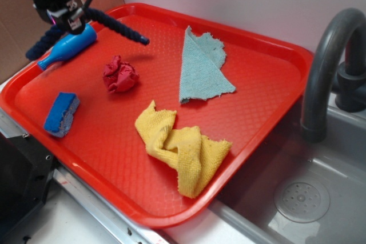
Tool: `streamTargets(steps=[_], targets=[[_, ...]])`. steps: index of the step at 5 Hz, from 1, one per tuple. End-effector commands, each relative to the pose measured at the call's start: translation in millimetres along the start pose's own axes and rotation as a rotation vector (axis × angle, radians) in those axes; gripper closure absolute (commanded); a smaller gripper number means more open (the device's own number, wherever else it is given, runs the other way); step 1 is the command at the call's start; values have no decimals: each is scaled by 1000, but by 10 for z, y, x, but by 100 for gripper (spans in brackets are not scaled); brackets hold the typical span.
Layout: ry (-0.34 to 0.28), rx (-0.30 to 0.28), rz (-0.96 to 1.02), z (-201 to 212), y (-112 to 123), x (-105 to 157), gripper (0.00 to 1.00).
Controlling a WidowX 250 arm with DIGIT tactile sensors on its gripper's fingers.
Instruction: Grab the blue rope.
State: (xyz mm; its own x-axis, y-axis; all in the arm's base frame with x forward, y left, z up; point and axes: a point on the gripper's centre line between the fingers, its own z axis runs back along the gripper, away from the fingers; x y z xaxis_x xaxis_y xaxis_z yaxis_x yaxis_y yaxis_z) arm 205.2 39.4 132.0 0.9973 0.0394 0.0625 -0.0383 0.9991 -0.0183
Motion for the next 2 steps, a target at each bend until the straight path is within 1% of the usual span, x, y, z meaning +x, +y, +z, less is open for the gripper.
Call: streamTargets(steps=[1, 2], targets=[[-124, -54, -6, 697, -423, -2, 100], [-143, -56, -125, 644, -460, 19, 100]])
